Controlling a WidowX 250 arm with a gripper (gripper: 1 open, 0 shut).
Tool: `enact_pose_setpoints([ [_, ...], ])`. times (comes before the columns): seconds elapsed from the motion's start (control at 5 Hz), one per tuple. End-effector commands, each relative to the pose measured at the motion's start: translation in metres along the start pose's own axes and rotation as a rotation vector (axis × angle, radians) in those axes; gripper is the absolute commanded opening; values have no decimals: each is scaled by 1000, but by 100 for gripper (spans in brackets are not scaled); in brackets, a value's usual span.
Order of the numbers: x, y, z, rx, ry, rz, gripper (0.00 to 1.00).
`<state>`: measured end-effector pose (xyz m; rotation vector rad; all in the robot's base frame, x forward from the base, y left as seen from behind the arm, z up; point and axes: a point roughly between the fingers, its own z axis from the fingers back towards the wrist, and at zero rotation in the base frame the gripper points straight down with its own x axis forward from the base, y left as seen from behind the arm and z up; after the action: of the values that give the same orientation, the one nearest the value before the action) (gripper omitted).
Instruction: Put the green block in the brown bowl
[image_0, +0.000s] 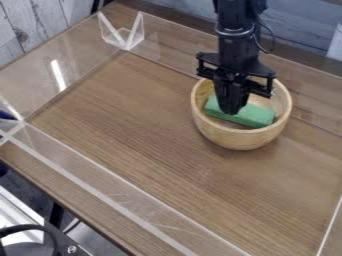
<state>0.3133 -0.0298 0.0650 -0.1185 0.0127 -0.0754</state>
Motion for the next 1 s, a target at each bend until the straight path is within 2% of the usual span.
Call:
enact_pose_setpoints([
  [0.0, 11, -5, 18, 4, -57, -16, 100],
  [0.6, 8, -17, 53, 4, -114, -26, 100],
  [0.8, 6, -20, 55, 5, -117, -33, 100],
])
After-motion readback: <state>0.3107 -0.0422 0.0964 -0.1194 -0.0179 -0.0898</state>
